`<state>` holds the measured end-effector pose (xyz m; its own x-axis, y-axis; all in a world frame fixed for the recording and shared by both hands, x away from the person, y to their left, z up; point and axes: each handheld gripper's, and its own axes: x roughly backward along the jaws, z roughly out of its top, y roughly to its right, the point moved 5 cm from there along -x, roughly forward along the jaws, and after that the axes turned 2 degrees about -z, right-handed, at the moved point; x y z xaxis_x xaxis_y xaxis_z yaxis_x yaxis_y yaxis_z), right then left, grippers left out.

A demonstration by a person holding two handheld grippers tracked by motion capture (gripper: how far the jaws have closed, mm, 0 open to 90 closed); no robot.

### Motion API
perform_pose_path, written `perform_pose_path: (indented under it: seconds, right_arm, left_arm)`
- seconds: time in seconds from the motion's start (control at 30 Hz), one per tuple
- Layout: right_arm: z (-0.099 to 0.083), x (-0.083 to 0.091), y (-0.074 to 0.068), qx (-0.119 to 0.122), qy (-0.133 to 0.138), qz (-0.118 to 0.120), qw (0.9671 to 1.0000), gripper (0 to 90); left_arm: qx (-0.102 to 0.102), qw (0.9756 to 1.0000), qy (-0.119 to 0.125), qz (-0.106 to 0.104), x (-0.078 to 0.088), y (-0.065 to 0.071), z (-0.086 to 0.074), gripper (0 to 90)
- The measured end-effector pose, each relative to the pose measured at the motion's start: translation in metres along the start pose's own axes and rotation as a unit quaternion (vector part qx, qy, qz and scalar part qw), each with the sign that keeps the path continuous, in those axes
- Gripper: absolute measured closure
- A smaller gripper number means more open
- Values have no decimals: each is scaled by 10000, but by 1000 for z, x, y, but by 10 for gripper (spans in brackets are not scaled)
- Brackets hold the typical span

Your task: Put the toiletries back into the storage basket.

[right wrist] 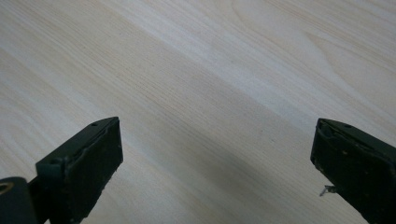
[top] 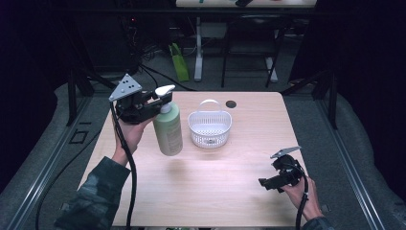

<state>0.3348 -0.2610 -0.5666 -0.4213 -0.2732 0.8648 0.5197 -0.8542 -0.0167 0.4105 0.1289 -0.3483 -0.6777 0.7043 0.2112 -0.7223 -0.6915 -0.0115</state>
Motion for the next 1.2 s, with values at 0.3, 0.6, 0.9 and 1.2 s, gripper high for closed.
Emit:
perform_pose_path:
  seconds: [0.3, 0.6, 0.9, 1.2]
  right_arm:
    - [0, 0, 1, -10, -4, -17, 10000, 18]
    - [-1, 0, 0, -14, -26, -14, 10000, 20]
    - [-1, -1, 0, -27, -33, -9, 10000, 21]
    - [-1, 0, 0, -14, -28, -4, 10000, 21]
  left_arm:
    - [-84, 10000, 32, 13, -3, -2, 13, 673]
    - [-154, 9999, 39, 6, -6, -1, 25, 674]
    - [-223, 9997, 93, 18, -8, -3, 39, 674]
    - [-271, 9995, 145, -23, -13, 0, 55, 673]
